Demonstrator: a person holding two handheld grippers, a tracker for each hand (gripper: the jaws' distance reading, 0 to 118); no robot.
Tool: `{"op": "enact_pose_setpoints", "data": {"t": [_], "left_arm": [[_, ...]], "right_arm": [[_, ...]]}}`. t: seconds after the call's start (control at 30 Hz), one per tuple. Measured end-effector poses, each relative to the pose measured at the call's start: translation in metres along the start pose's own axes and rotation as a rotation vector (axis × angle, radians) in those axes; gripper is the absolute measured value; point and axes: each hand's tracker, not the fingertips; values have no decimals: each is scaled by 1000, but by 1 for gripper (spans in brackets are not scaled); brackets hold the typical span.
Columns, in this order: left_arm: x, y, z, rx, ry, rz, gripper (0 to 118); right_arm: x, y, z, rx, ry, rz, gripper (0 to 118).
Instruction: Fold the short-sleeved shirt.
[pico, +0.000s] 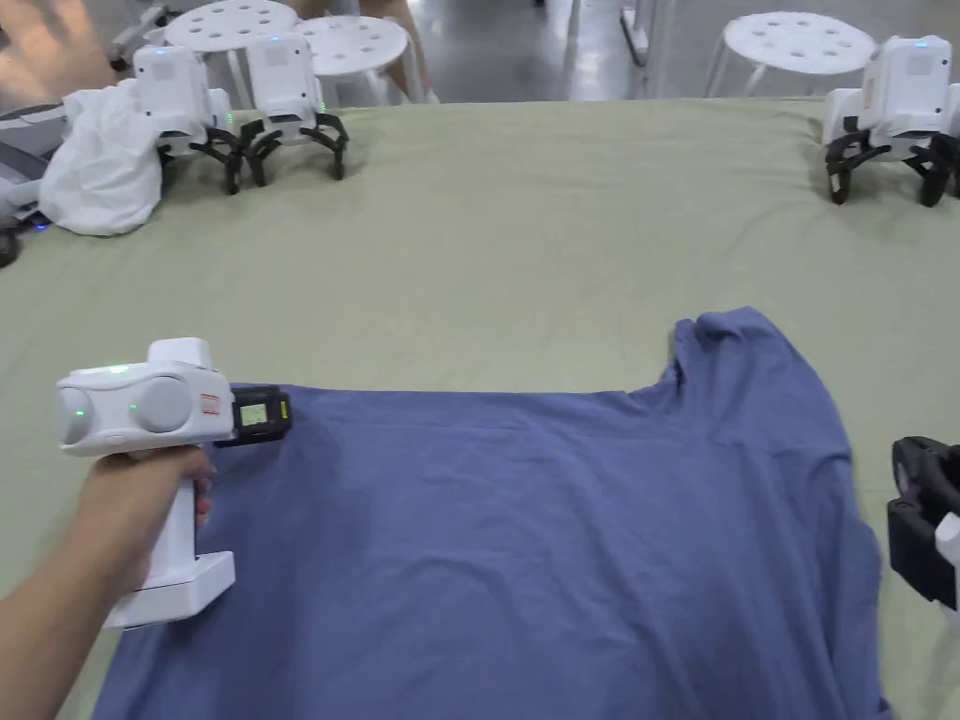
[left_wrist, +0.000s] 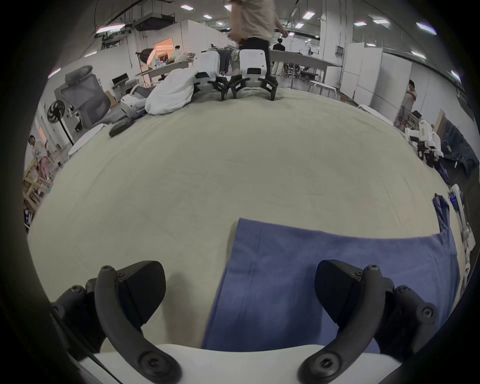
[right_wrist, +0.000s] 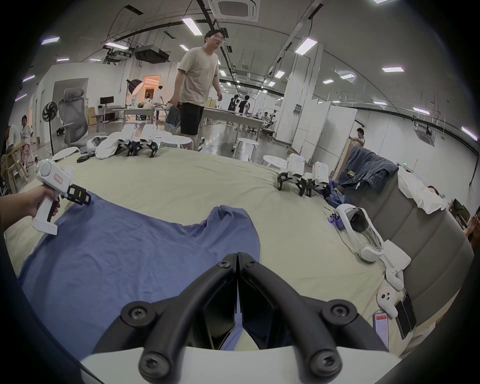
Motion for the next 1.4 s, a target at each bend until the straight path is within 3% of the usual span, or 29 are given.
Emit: {"op": "enact_pose_setpoints", "data": {"t": [0.03,0.1,0.17,0.2,0.23,0.27,0.37,0.5,0.53,0.57,0.63,0.67,0.7,0.83,1.0,1.1,1.2,1.27,1.3,1.33,1.37,1.4], "left_arm": [[1,-1,-3,-12,-7,4,107],[8,-7,-3,-9,18,-21,104],[11,-7,2,-5,21,-37,81],[13,-7,9,-2,17,-41,62],[16,-7,17,7,6,-55,18],[16,-7,22,19,-8,-78,0],[25,-21,35,31,-27,-88,0],[4,-17,56,92,-44,-55,0],[-1,-15,62,112,-45,-57,0],[-1,-14,68,121,-33,-71,0],[-3,-13,76,153,-20,-90,0],[-5,-10,81,147,-21,-97,0],[-7,-10,82,150,-22,-89,0],[-15,-12,79,134,-13,-62,0],[-25,-20,66,102,-15,-55,0],[-23,-28,68,102,-7,-53,0],[-26,-32,66,97,-6,-57,0],[-27,-34,66,93,-5,-57,0],[-27,-36,67,93,-5,-56,0],[-26,-38,70,93,-3,-54,0],[-26,-39,71,90,-3,-51,0],[-25,-41,73,89,-3,-47,0]], "right_arm": [[1,-2,0,-8,-4,8,4],[2,-5,-3,-23,-15,19,4],[6,-7,-8,-44,-18,8,4],[9,-9,-11,-63,-14,-11,4],[12,-10,-14,-79,-8,-33,4],[15,-11,-17,-87,-2,-48,4],[24,-13,-30,-115,-2,-64,4],[48,-13,-62,-234,64,-147,7],[54,-13,-72,-253,61,-158,18],[60,-12,-84,-271,59,-156,39],[70,-13,-111,-347,86,-153,95],[74,-14,-125,-396,92,-149,107],[76,-14,-137,-408,103,-146,109],[83,-20,-193,-461,77,-157,108],[69,-24,-221,-506,146,-173,106],[52,-27,-227,-523,191,-136,93],[43,-32,-233,-524,148,-83,85],[46,-29,-231,-535,167,-112,68],[46,-28,-229,-534,176,-109,52],[45,-26,-226,-528,187,-95,20],[45,-23,-222,-523,195,-82,7],[46,-21,-220,-516,208,-72,7]]}}
